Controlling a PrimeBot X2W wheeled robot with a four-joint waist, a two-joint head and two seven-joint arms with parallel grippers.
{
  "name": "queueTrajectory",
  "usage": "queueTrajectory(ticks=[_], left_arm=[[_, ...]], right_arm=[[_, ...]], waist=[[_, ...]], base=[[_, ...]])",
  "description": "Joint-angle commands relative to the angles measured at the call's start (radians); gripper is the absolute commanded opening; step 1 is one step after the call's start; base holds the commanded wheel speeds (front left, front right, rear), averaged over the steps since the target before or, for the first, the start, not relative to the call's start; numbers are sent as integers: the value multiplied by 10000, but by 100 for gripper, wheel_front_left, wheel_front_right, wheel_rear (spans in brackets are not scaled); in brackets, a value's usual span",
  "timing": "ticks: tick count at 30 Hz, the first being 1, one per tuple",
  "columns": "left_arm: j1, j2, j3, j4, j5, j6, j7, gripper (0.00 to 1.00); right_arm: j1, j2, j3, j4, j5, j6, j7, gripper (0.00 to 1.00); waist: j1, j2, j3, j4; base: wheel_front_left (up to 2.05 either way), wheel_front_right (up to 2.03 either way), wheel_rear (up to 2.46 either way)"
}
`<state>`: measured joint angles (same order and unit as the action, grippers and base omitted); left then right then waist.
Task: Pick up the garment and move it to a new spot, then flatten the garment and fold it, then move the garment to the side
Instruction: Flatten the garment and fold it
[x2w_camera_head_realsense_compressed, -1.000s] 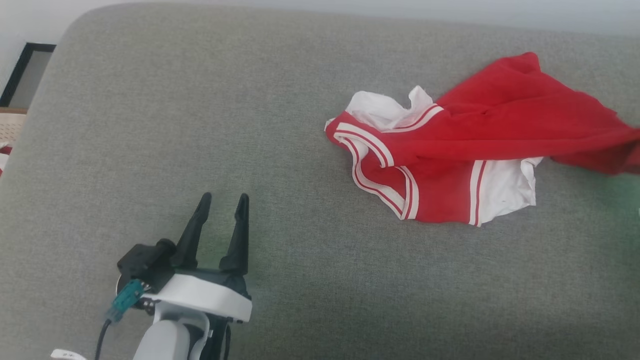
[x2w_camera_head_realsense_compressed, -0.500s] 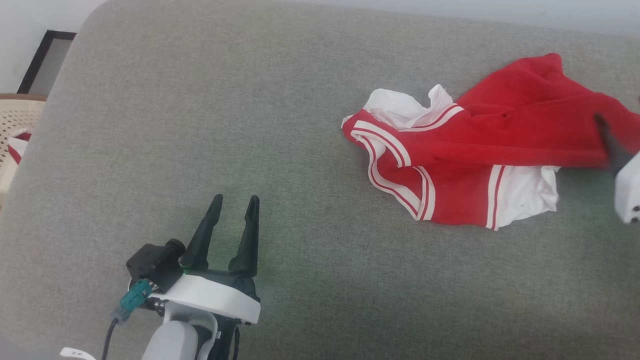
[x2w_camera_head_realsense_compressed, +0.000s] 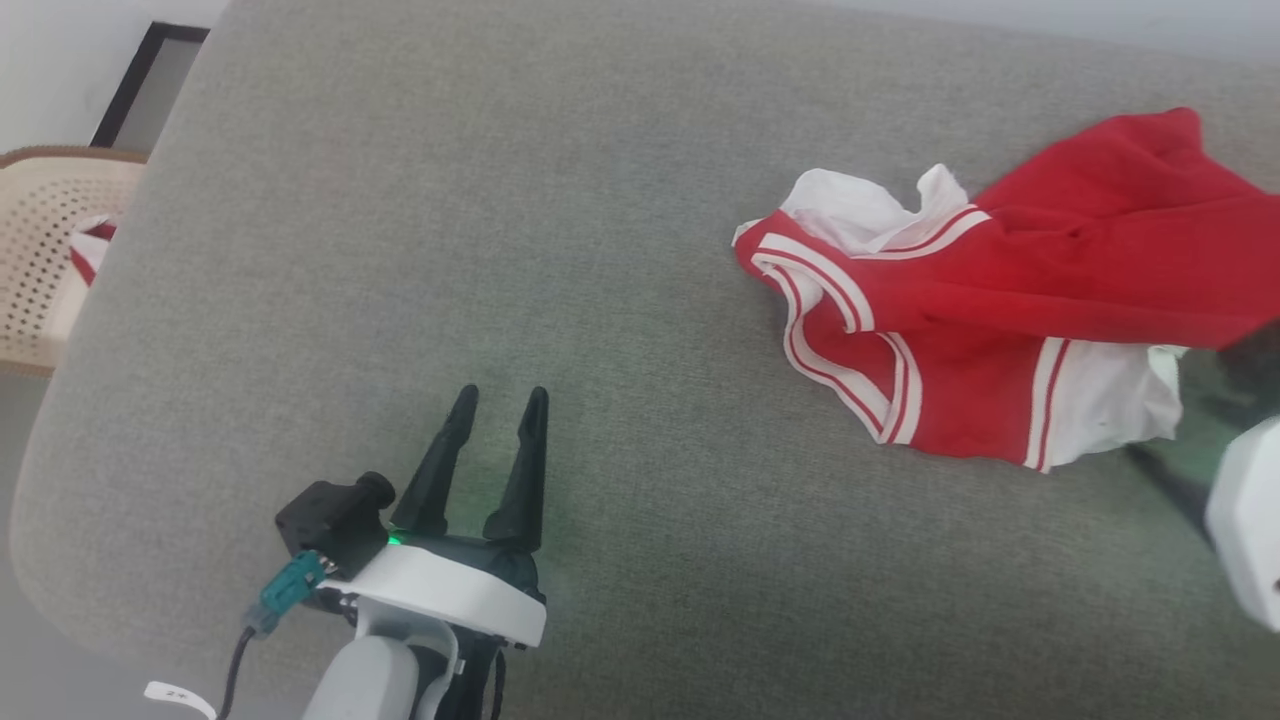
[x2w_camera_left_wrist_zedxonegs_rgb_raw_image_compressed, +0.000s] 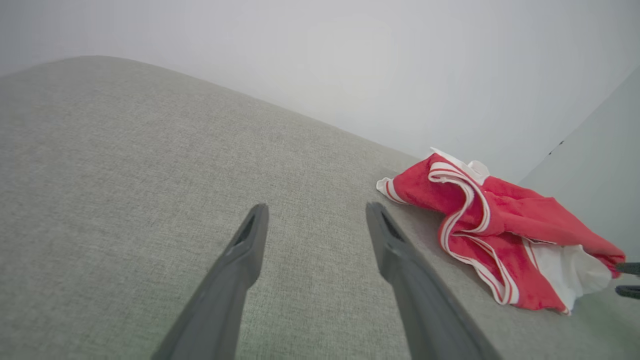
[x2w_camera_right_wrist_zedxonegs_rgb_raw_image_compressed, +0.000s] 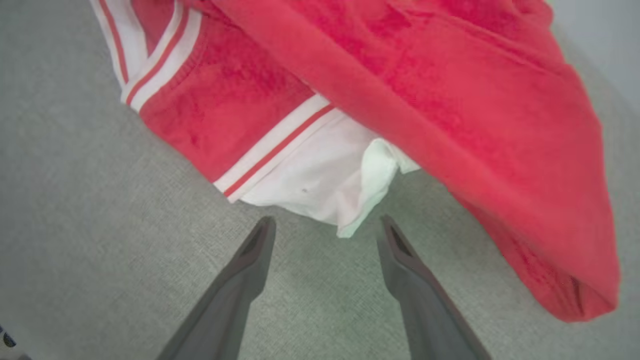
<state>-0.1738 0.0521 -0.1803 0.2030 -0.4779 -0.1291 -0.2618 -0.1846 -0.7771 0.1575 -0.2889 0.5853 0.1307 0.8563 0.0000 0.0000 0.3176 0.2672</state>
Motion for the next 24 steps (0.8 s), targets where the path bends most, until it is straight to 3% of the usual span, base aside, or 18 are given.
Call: queueTrajectory(ticks=[1,7,12,13,14,15,19,24], left_arm=[[-71,-11,-54,10,-42,-22,-46,100],[-273,-12,-363,15,-282,-23,-45,100],[-420,-14,-591,84,-476,-23,-46,100],[-439,-9,-611,99,-496,-21,-46,100],[-469,-5,-625,111,-499,-21,-45,100],[-492,-8,-626,118,-504,-21,-46,100],[-436,-10,-461,164,-377,-22,-46,100],[-442,-11,-250,119,-138,-22,-46,100]], right_arm=[[39,142,-254,-65,-73,1,140,100],[-100,521,-798,235,-473,1,737,100],[-640,835,-838,961,-812,1,521,100],[-734,986,-880,1125,-828,1,466,68],[-791,946,-812,1243,-916,2,444,24],[-856,928,-846,1384,-1028,-1,398,0],[-732,1040,-1309,1730,-1321,-2,220,0],[55,1164,-2742,1666,-1552,-2,140,0]], waist=[[0,0,85,84],[0,0,397,350],[0,0,702,495],[0,0,752,505],[0,0,781,514],[0,0,799,511],[0,0,722,326],[0,0,556,-140]], base=[[0,0,0],[0,0,0],[0,0,0],[0,0,0],[0,0,0],[0,0,0],[0,0,0],[0,0,0]])
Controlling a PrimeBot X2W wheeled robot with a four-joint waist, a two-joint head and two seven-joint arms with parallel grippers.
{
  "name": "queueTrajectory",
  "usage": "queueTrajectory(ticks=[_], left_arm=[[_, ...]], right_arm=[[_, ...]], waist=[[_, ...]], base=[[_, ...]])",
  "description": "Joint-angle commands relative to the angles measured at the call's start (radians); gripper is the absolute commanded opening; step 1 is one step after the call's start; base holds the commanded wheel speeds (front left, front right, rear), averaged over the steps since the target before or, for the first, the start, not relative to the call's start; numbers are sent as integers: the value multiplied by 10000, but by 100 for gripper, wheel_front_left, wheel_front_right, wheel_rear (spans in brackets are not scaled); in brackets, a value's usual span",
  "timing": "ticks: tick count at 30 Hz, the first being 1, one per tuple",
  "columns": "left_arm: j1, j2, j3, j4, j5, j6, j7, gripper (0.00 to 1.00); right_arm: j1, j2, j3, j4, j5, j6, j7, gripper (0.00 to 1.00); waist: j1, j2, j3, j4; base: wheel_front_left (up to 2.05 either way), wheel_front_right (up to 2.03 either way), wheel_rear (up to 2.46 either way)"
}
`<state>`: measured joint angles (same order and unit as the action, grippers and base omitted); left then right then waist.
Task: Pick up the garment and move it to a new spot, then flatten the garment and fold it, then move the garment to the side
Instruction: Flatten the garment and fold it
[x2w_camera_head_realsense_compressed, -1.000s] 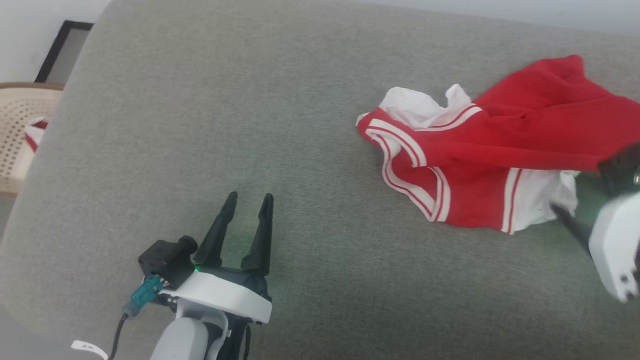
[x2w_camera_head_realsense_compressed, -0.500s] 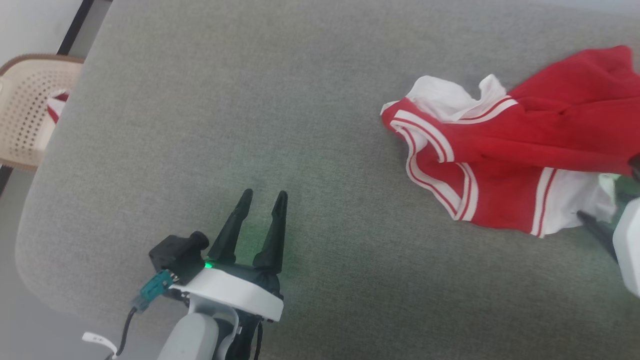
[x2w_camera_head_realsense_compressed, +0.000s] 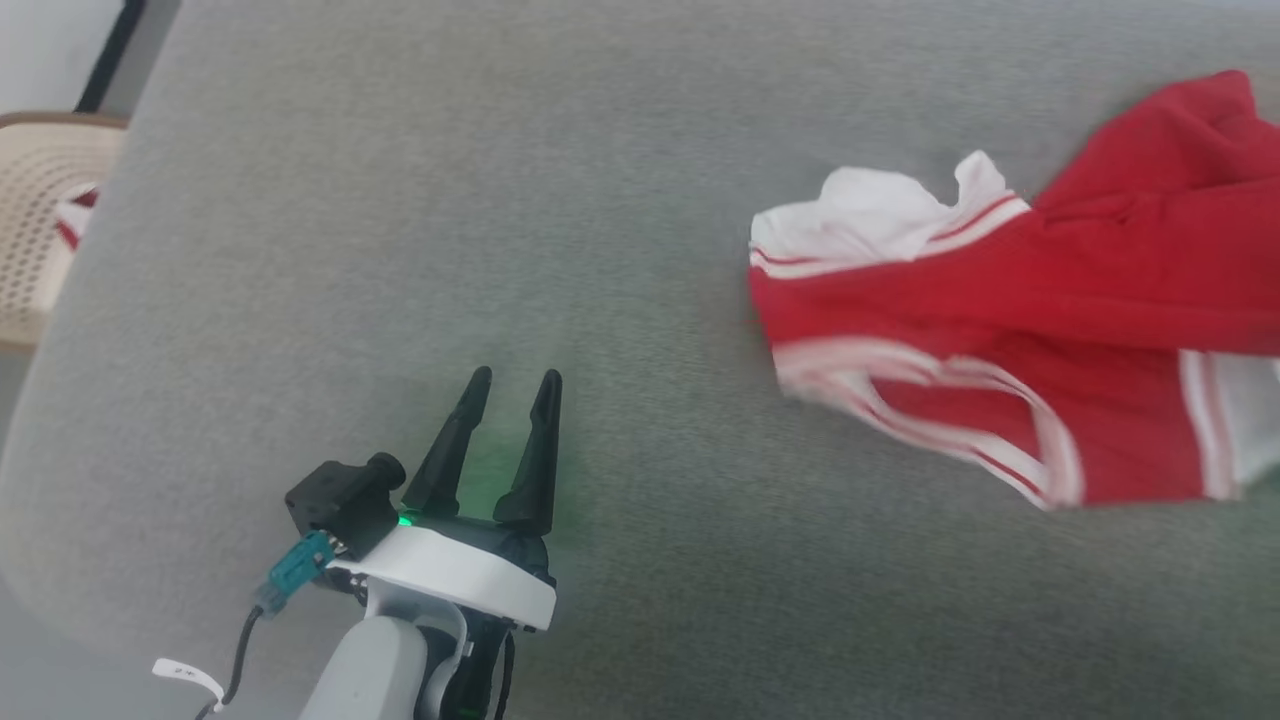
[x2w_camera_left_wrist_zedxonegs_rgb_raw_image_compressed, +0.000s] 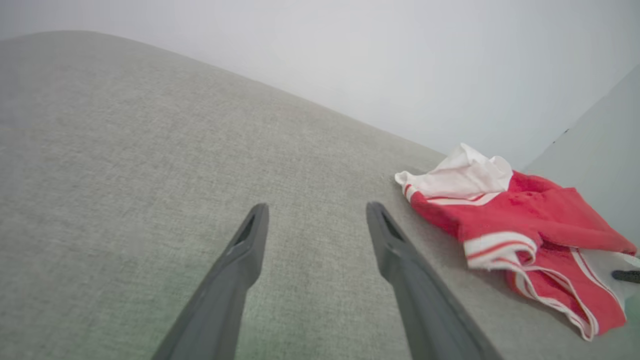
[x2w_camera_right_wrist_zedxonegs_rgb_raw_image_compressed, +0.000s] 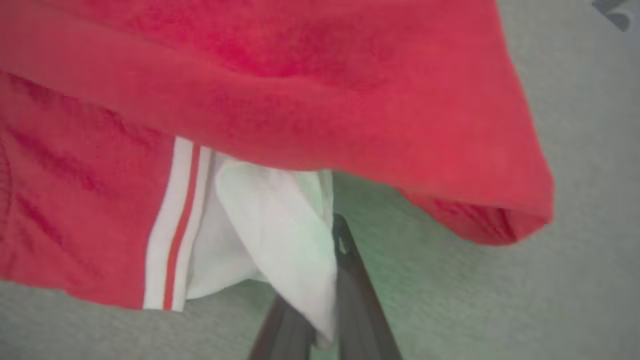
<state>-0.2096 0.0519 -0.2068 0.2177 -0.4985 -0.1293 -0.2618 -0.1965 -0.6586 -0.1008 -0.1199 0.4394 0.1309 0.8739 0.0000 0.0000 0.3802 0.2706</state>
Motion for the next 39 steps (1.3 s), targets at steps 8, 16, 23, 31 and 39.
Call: queueTrajectory(ticks=[8,16,23,31,39], left_arm=[[-348,-8,18,-146,409,-21,-45,100],[-1052,365,-1045,-135,611,-20,-46,100],[-3405,2108,-4324,-47,320,-20,412,100],[-7550,3814,-8932,-506,-2596,-20,2960,100],[-9837,3726,-10694,-437,-5567,-20,5255,100]], right_arm=[[1459,113,-3190,-82,-364,-3,-421,0],[1611,1090,-3551,510,-425,-1,-1119,0],[1025,1734,-3012,955,-646,-1,-1933,100],[201,2327,-2686,1581,-930,-1,-3862,100],[-419,3214,-3022,1842,-871,-1,-5895,100]], waist=[[0,0,29,-825],[0,0,24,-1295],[0,0,28,-1781],[0,0,139,-2712],[0,0,354,-3889]], base=[[0,0,0],[0,0,0],[0,0,0],[0,0,0],[0,0,0]])
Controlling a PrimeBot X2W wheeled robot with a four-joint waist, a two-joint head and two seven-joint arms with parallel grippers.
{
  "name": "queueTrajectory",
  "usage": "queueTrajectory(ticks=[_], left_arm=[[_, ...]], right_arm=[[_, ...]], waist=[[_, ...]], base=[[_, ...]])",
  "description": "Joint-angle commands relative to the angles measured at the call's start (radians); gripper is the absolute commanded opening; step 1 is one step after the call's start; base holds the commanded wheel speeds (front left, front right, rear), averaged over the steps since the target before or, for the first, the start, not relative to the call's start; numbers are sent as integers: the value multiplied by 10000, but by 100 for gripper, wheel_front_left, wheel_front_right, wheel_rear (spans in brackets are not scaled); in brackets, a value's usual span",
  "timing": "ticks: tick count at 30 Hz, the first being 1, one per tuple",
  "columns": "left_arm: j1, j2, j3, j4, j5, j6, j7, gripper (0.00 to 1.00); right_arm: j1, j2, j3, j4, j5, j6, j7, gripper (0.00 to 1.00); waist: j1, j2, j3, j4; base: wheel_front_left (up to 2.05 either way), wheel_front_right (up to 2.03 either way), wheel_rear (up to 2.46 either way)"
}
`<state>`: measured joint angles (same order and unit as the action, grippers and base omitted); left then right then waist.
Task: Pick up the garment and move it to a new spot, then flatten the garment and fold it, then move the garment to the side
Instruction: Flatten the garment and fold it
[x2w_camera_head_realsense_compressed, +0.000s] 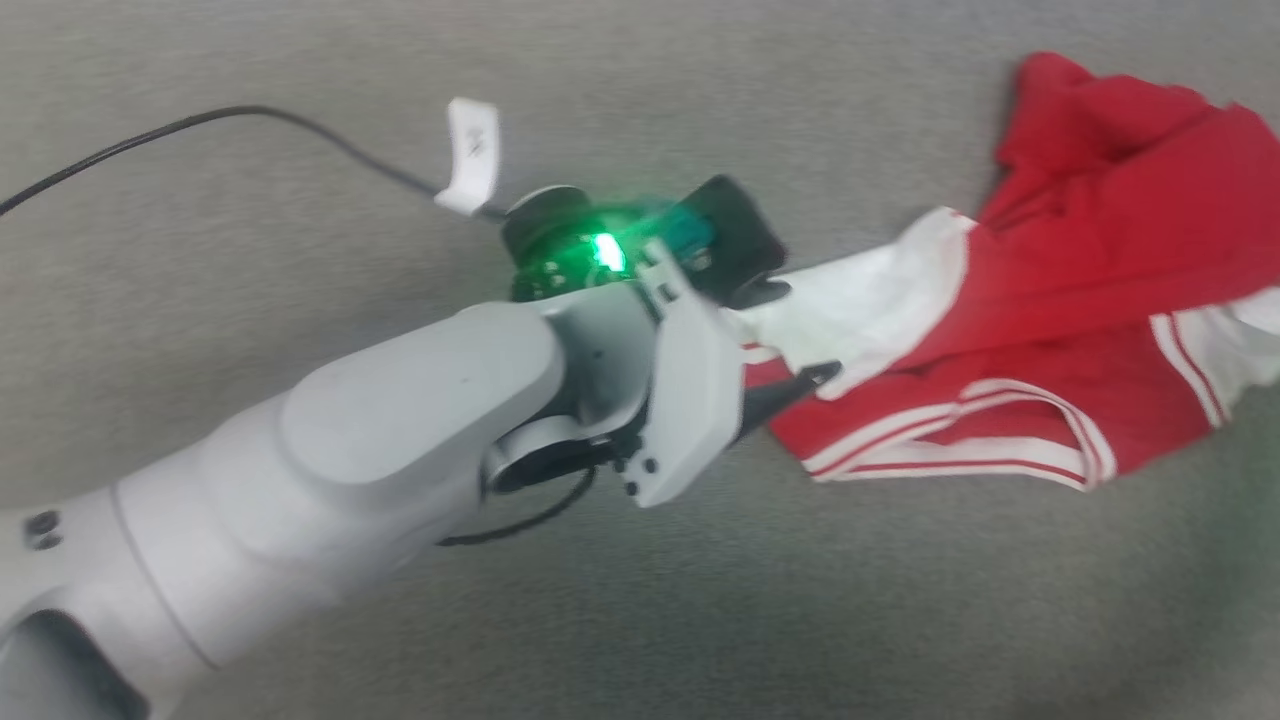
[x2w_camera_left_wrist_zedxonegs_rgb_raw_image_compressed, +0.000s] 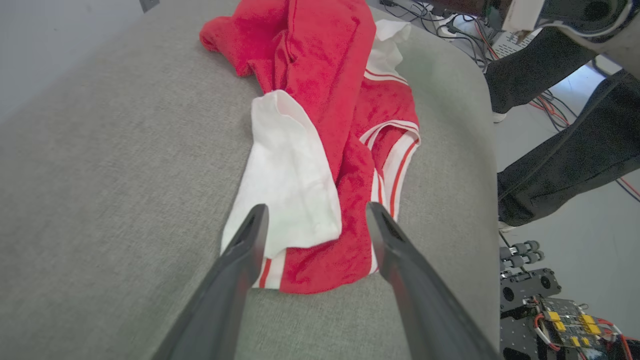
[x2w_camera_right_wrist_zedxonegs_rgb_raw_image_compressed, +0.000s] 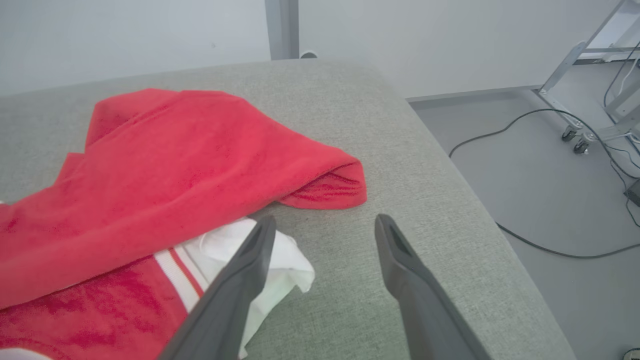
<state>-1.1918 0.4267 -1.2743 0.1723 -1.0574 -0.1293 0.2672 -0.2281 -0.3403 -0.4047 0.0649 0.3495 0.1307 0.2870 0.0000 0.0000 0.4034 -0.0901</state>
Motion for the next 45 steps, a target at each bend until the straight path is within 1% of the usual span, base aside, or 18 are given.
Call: queueTrajectory(ticks=[1,2,7,10,14,15,17,18,19,20,24,27,28,31,33,36,43,45], left_arm=[[-94,-108,-52,75,-231,-20,275,100],[-185,-173,-60,150,-453,-20,583,100],[-202,-399,-56,487,-560,-20,1994,100],[-205,-333,-60,822,-443,-20,2273,100],[-83,-221,-62,1195,-190,-20,2369,100],[-52,-198,-62,1264,-144,-20,2403,86],[-8,-125,-63,1367,-188,-20,2454,35],[-29,-101,-60,1441,-253,-20,2387,18],[-61,-84,-63,1474,-186,-20,2341,5],[-57,-84,-65,1508,-194,-20,2302,0],[-136,-136,-65,1703,-177,-20,2017,0],[-261,-223,-59,1985,-693,-20,1591,0],[-319,-252,33,2150,-1394,-20,1294,0],[-129,-120,790,2531,-2804,-20,771,0],[136,80,1217,2772,-3577,-20,553,0],[579,535,1735,3247,-4356,-20,249,0],[2082,1772,2274,4101,-5171,-21,-501,0],[2487,2017,2481,4335,-5449,-19,-779,0]], right_arm=[[-135,127,13,32,62,1,-167,100],[-178,214,42,53,77,1,-296,100],[-284,627,294,-47,21,1,-677,100],[-360,728,530,38,89,1,-873,100],[-411,822,776,146,96,1,-1047,100],[-437,830,822,177,90,1,-1071,100],[-451,840,903,228,88,1,-1121,100],[-457,831,930,255,93,1,-1136,100],[-458,819,954,270,90,1,-1136,100],[-449,826,974,264,74,1,-1139,100],[-490,799,1000,255,43,1,-1135,100],[-457,730,999,211,27,1,-1112,100],[-383,671,913,150,13,1,-1063,100],[-306,600,796,60,-6,1,-979,100],[-232,554,720,-8,-14,1,-911,100],[-143,503,701,-125,-12,1,-747,100],[-30,300,588,-435,-15,1,-333,100],[12,251,527,-528,-33,1,-203,100]], waist=[[0,0,167,-408],[0,0,221,-560],[0,0,493,-1181],[0,0,605,-1454],[0,0,692,-1696],[0,0,703,-1725],[0,0,710,-1767],[0,0,709,-1782],[0,0,708,-1795],[0,0,703,-1801],[0,0,706,-1764],[0,0,657,-1610],[0,0,577,-1437],[0,0,407,-1157],[0,0,265,-932],[0,0,93,-619],[0,0,-171,-21],[0,0,-236,115]], base=[[0,0,0],[0,0,0],[0,0,0],[0,0,0],[0,0,0],[0,0,0],[0,0,0],[0,0,0],[0,0,0],[0,0,0],[0,0,0],[0,0,0],[0,0,0],[0,0,0],[0,0,0],[0,0,0],[0,0,0],[0,0,0]])
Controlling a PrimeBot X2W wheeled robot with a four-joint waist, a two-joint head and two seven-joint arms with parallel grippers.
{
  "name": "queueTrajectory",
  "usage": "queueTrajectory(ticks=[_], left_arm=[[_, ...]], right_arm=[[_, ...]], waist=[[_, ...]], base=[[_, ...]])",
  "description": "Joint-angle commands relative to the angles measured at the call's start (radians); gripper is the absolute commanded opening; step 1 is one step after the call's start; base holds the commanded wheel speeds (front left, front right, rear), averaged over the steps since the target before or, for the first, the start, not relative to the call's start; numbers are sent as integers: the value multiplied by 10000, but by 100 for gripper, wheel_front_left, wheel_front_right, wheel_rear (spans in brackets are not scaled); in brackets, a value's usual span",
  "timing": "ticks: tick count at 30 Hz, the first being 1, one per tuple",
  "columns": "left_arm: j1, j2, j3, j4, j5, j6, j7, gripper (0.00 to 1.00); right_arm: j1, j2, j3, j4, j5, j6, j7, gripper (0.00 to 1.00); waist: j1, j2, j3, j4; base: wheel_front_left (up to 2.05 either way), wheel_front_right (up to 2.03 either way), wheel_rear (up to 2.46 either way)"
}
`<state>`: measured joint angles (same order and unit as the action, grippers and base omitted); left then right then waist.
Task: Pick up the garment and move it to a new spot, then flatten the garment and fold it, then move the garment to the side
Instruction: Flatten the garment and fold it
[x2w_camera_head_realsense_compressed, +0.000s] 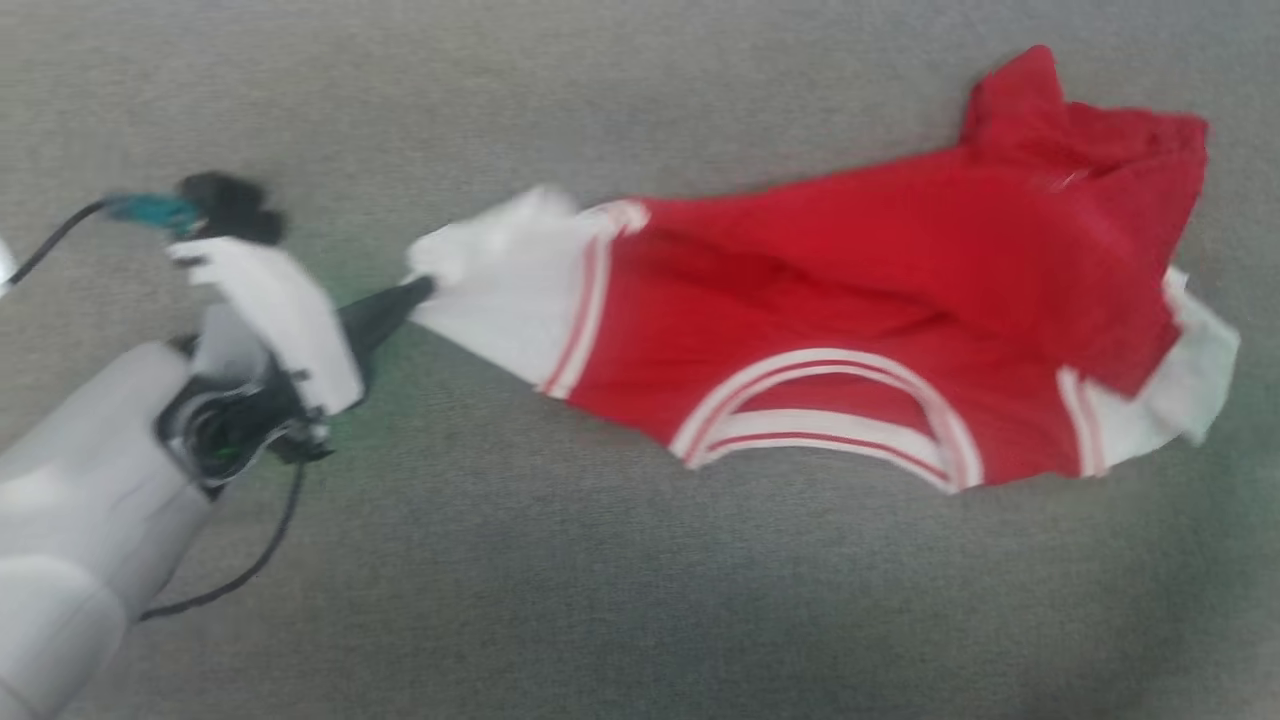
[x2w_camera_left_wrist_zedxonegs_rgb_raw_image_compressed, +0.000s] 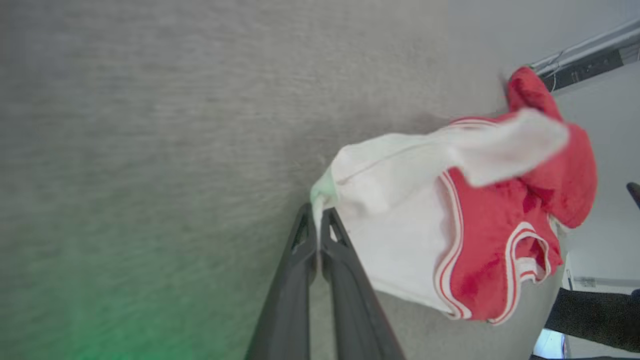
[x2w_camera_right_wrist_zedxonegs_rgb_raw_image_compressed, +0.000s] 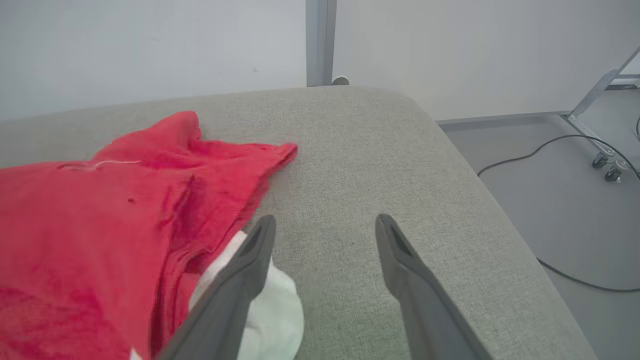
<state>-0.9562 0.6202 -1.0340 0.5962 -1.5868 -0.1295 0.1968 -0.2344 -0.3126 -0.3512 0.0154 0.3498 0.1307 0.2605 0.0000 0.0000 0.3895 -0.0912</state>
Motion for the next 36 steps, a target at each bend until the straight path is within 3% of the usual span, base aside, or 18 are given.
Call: queueTrajectory(ticks=[1,7,13,14,15,16,21,26,32,36], left_arm=[[328,170,177,246,-241,-17,-199,0],[1003,546,644,1027,-848,251,-595,0],[1286,619,305,1356,-303,473,-960,0],[1290,611,252,1329,-181,412,-1038,8],[1255,608,175,1263,20,342,-1174,44],[1172,656,73,1158,310,290,-1321,100],[311,1121,-677,341,2047,135,-1793,100],[-659,1359,-1241,-881,3296,94,-1334,100],[-2248,655,-2141,-2675,4499,0,633,100],[-3035,88,-2387,-3153,4501,-8,2077,100]], right_arm=[[122,-53,-69,-96,-46,1,117,100],[339,-126,-177,-413,-60,1,455,100],[500,-160,-167,-601,-61,1,649,100],[510,-151,-152,-630,-58,1,669,100],[539,-148,-137,-645,-61,1,695,100],[577,-144,-102,-655,-61,1,715,100],[634,-44,65,-754,-90,1,754,100],[626,68,265,-769,-44,1,631,100],[414,281,565,-634,71,1,368,100],[105,478,919,-454,147,1,131,100]], waist=[[0,0,-132,209],[0,0,-332,509],[0,0,-502,676],[0,0,-528,685],[0,0,-567,696],[0,0,-600,695],[0,0,-711,602],[0,0,-678,367],[0,0,-242,-199],[0,0,317,-770]], base=[[0,0,0],[0,0,0],[0,0,0],[0,0,0],[0,0,0],[0,0,0],[0,0,0],[0,0,0],[0,0,0],[0,0,0]])
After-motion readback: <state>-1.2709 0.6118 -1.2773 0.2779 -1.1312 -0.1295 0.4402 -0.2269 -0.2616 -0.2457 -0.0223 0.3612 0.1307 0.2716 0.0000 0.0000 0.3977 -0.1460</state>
